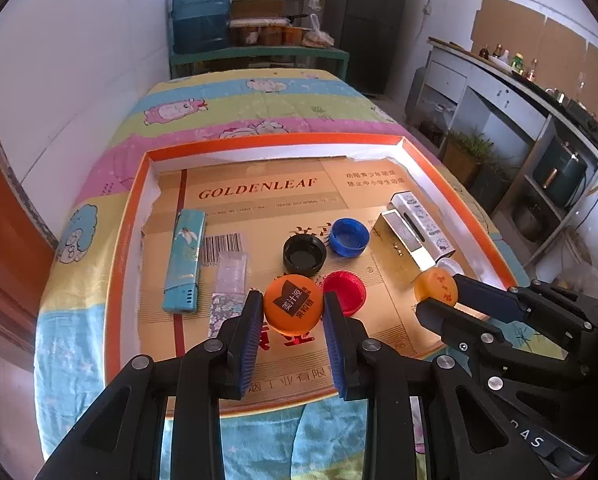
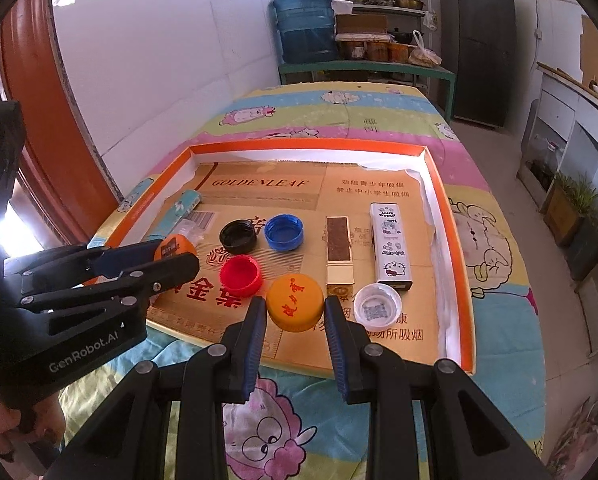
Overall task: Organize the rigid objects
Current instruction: 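Lower the orange cap and yellow cap into the tray with both grippers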
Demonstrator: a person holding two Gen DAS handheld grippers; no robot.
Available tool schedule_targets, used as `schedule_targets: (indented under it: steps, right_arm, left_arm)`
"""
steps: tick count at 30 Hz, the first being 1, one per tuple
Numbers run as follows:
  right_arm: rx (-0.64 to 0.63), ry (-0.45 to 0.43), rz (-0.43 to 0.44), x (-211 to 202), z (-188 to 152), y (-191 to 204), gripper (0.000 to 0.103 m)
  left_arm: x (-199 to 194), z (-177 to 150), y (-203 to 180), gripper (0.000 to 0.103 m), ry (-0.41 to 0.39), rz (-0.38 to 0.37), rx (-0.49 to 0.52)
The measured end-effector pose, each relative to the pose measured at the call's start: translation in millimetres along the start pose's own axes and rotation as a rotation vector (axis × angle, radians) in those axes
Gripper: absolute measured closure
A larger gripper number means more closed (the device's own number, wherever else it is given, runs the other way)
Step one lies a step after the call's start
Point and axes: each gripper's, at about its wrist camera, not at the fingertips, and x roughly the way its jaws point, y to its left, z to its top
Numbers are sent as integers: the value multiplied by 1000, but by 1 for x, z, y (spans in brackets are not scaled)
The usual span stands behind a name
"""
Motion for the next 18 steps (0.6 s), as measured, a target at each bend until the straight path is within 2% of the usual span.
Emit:
schedule_targets:
  steps: [18]
  right_arm:
    - [6, 21, 5, 14, 0, -5, 73]
  left_arm:
    - [19, 1, 1, 72, 31, 2, 1]
